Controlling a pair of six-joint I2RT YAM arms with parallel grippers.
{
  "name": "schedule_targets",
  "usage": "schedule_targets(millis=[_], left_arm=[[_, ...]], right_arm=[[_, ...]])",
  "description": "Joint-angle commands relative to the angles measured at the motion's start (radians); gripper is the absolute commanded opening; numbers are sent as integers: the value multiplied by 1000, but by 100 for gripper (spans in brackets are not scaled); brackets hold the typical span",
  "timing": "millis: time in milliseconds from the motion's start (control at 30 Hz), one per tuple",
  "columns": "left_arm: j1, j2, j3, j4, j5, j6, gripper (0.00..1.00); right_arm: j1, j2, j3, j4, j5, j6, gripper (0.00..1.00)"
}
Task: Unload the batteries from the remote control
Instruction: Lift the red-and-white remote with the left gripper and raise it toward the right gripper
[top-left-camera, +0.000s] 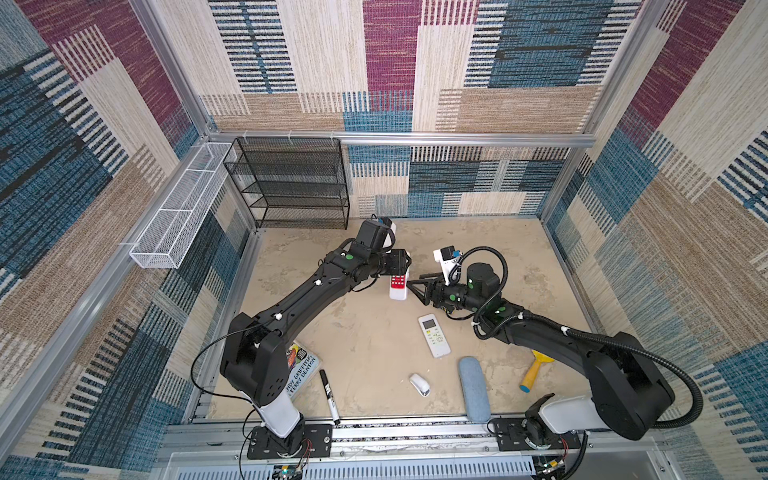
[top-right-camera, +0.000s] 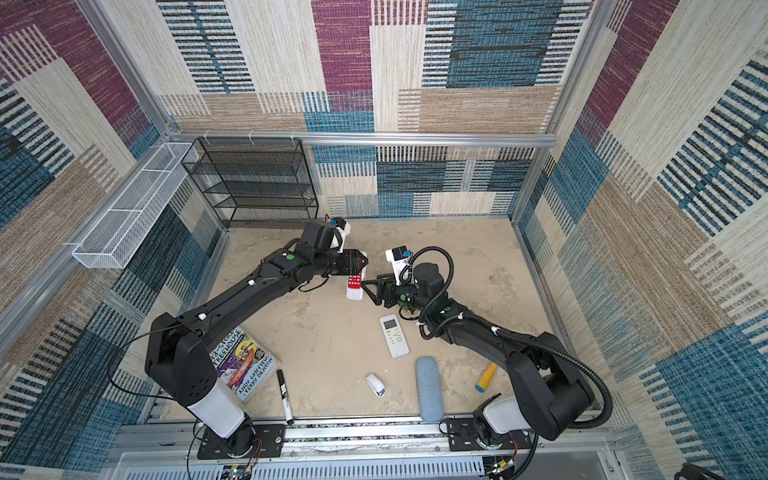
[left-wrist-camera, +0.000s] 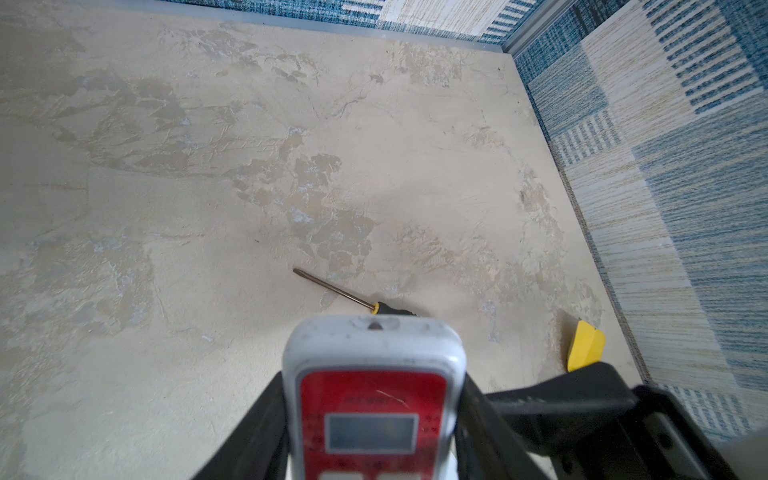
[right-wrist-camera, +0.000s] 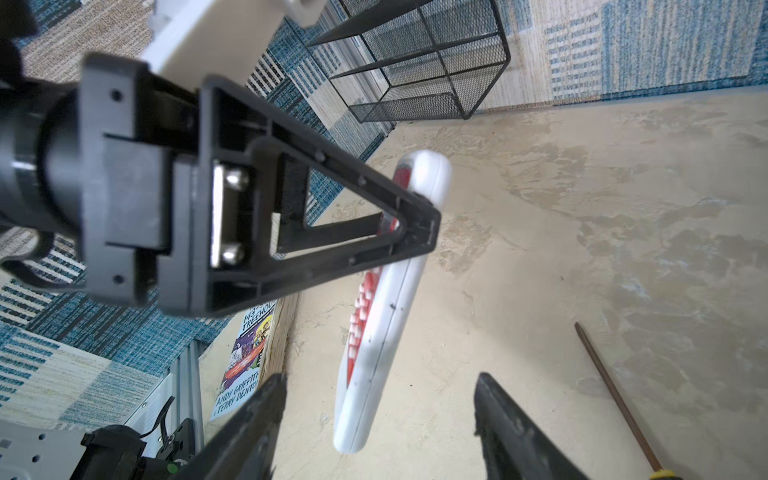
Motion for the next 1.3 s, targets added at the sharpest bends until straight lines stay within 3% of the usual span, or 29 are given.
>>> schedule_targets(millis=[0, 367, 667, 867, 967, 1267], left_arm=[[0, -19, -9, 62, 13, -41, 35], [0, -29, -15, 69, -11, -27, 35], [0, -40, -30, 92, -22, -26, 34], [0, -48, -37, 115, -14, -30, 35], [0, -47, -36, 117, -2, -32, 37], [0, -61, -37, 110, 8, -45, 82]], right_arm=[[16, 28, 25, 16, 36, 28, 71], [63, 137, 112, -3, 70, 41, 59], [79, 155, 114, 10, 68, 50, 40], [81, 156, 116, 22, 60, 37, 22], [81, 157, 117, 23, 54, 15, 19], [83, 166, 127, -33, 160, -182, 10]])
